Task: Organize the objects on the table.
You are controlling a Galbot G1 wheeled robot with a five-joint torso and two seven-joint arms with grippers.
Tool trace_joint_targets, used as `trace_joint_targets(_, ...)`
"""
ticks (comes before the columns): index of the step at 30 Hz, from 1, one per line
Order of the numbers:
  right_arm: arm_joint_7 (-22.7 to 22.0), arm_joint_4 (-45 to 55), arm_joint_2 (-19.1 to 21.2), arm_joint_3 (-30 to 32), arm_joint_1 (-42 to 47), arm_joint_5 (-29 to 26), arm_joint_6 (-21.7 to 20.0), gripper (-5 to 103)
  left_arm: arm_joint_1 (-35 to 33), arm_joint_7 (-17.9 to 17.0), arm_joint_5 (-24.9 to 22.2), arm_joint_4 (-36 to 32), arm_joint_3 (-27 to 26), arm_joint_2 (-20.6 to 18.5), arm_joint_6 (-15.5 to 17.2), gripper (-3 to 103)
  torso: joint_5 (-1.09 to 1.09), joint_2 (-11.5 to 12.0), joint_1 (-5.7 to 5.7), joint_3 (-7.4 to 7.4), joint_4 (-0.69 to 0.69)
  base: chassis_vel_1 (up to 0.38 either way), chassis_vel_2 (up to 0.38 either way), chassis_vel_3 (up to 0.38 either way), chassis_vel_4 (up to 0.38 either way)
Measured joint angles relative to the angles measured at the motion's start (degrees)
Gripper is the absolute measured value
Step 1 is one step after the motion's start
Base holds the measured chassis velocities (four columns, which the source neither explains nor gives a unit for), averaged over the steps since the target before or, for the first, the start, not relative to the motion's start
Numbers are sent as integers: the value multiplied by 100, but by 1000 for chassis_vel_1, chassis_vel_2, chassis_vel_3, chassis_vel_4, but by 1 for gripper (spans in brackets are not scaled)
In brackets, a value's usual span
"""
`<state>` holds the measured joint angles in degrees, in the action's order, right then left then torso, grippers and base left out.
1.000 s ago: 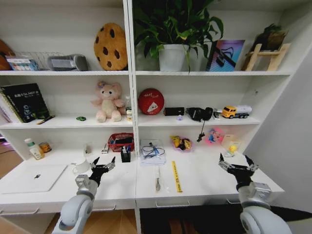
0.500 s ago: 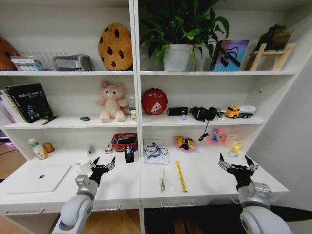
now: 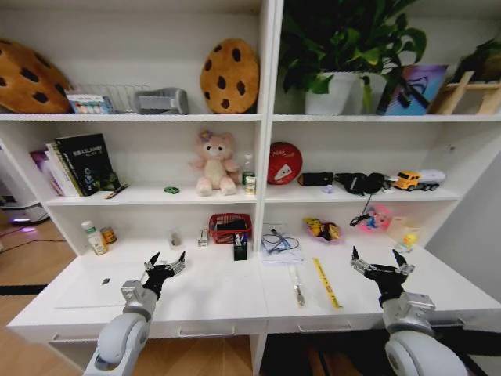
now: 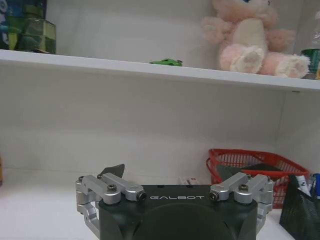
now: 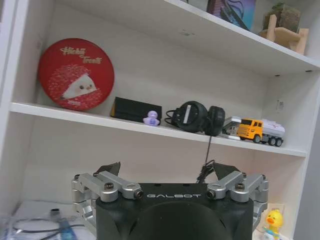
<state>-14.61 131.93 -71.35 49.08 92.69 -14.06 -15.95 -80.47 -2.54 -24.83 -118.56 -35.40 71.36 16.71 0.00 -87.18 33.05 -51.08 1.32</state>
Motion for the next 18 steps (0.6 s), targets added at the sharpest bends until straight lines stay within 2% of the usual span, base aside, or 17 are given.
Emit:
trace_joint_targets(9,0,-1,0,0,0,0,1,100,0,0,0,0,0,0,0,100,4,0,-1,0,0,261,251,-247,-250)
trace_joint_targets(18,0,-1,1,1,0,0,1,100,0,0,0,0,2,1,0,100,-3,0,0,0,0,252,253,-260,-257)
